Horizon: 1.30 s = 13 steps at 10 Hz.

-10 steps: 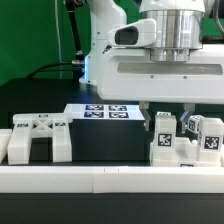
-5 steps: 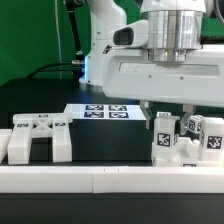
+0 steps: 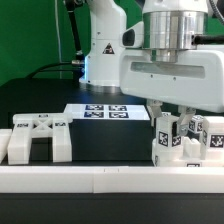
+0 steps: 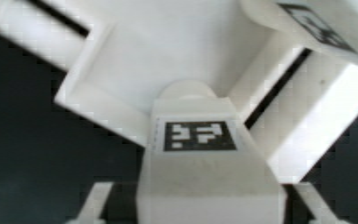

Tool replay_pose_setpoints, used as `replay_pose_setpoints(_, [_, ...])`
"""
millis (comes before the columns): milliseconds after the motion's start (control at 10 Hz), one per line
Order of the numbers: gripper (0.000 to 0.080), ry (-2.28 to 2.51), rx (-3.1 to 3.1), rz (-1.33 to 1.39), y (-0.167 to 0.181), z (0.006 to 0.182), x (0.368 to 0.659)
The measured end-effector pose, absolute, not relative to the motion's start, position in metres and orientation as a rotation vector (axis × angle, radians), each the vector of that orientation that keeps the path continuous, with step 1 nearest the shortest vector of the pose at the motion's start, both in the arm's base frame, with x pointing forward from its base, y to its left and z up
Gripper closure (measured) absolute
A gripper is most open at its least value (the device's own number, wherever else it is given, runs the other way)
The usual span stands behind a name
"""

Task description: Assemble chair

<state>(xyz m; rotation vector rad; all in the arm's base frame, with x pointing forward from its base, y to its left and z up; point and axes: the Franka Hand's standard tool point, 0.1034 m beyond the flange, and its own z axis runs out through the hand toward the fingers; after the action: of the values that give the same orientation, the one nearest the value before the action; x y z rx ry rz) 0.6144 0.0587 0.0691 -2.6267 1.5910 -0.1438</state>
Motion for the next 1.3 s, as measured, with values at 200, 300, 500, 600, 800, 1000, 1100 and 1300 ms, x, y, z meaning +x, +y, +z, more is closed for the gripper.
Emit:
replay_pose_setpoints(200, [0.0509, 1.814, -2.471, -0.137, 0.0580, 0.0691, 0.6144])
replay_pose_setpoints(300, [0.0509, 1.930, -2.377, -0.133, 0.0573, 0.0694, 0.6146])
replay_pose_setpoints(500, [0.0509, 2.097, -2.225, -0.128, 0.0572, 0.0700, 0.6148])
replay_pose_setpoints(600, [0.0509, 2.155, -2.166, -0.127, 0.0564, 0.0702, 0.6149])
replay_pose_setpoints(800, [0.0508, 2.228, -2.088, -0.125, 0.0544, 0.0706, 0.6152])
replay_pose_setpoints(1000, [0.0508, 2.383, -1.900, -0.111, 0.0509, 0.0710, 0.6156])
replay_pose_setpoints(1100, [0.0508, 2.410, -1.865, -0.108, 0.0508, 0.0710, 0.6157])
replay_pose_setpoints(1300, [0.0508, 2.402, -1.875, -0.108, 0.0510, 0.0707, 0.6155])
